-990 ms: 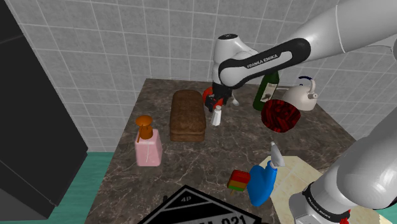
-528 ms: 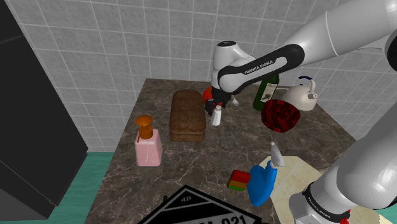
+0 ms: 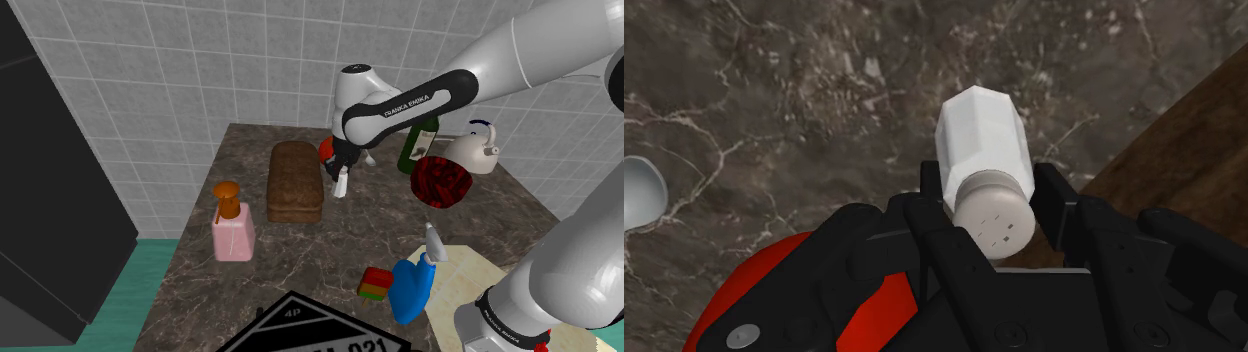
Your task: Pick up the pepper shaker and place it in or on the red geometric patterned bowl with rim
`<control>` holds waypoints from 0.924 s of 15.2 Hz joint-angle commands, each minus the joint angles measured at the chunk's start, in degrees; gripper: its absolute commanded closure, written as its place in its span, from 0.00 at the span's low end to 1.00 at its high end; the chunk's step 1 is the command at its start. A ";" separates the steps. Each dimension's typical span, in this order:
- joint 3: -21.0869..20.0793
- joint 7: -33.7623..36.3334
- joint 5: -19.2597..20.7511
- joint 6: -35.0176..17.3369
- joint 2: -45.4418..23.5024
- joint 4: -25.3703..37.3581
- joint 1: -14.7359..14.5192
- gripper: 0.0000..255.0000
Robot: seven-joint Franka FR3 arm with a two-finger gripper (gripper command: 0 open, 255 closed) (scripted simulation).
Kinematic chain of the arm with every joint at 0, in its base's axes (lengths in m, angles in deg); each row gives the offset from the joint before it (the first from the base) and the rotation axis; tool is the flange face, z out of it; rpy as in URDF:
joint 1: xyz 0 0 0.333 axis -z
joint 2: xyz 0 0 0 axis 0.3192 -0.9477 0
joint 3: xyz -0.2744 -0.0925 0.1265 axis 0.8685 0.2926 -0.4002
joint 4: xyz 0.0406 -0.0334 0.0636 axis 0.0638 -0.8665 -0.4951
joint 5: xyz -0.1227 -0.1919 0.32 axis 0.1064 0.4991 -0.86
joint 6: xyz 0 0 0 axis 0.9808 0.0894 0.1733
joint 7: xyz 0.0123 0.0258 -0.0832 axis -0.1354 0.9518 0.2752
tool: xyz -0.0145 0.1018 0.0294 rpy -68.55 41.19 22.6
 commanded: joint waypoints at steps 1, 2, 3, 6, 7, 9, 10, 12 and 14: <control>0.00 0.00 0.00 0.00 -0.01 -0.01 0.00 1.00; 0.00 0.00 0.00 0.00 -0.01 -0.01 0.00 1.00; 0.00 0.00 0.00 0.00 -0.01 -0.02 0.00 1.00; 0.00 0.00 0.01 -0.01 -0.03 0.00 0.00 1.00; -0.02 -0.16 -0.16 0.71 0.42 0.29 0.00 1.00; -0.05 -0.48 -0.46 2.18 1.28 0.92 0.00 1.00; -0.06 -0.63 -0.61 2.91 1.69 1.25 0.00 1.00; -0.09 -0.92 -0.88 4.38 2.49 1.95 0.00 1.00; -0.10 -1.20 -1.14 5.85 3.23 2.70 -0.01 1.00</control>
